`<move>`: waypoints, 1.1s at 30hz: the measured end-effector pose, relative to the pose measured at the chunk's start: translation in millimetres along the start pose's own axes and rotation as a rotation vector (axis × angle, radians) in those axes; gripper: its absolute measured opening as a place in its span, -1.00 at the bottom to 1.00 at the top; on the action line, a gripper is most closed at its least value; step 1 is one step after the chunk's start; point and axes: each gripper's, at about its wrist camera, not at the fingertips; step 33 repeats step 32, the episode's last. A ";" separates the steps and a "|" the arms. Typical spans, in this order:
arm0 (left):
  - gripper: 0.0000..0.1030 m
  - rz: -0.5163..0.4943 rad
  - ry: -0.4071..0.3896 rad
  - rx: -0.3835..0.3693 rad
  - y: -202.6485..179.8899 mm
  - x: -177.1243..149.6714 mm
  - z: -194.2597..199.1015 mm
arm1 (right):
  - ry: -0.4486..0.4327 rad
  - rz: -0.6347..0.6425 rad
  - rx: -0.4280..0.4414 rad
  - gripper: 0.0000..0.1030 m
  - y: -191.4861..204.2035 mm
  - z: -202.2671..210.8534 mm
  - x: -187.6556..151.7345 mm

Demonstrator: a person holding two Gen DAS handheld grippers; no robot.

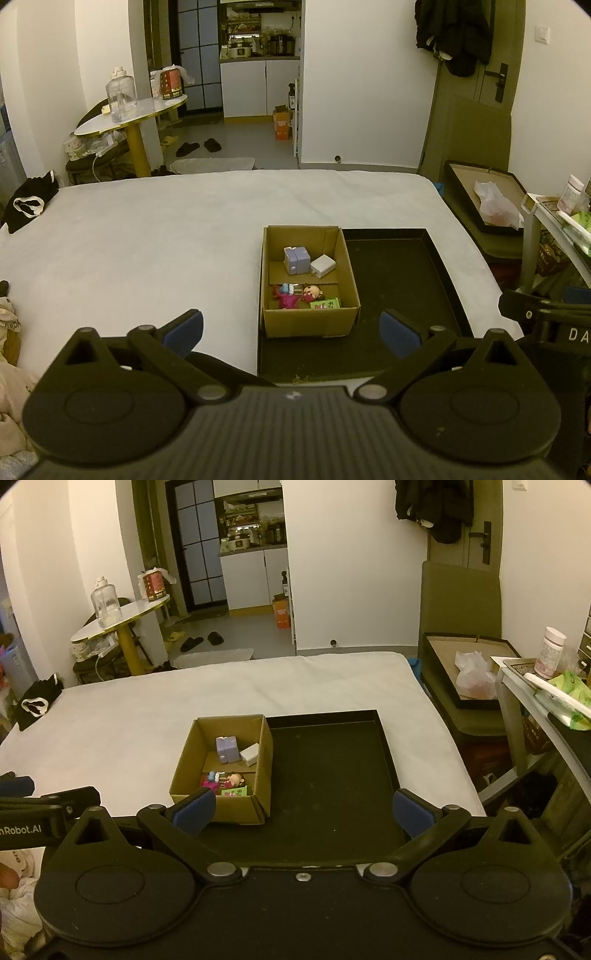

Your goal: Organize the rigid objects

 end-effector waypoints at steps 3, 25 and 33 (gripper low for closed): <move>0.97 -0.001 0.001 -0.001 -0.2 0.4 -0.3 | 0.002 0.000 -0.003 1.00 0.7 -0.2 -0.7; 0.97 -0.029 0.002 -0.009 -3.4 0.5 0.3 | 0.016 0.012 0.000 1.00 -3.9 2.1 1.9; 0.97 -0.038 0.003 -0.024 -6.7 2.5 0.6 | 0.022 0.014 0.002 1.00 -5.0 1.7 1.6</move>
Point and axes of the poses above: each gripper's, at about its wrist camera, not at the fingertips, and z roughly against the way its jaws point, y to its left, x to its top, and after that the axes turned 3 degrees about x, right-handed
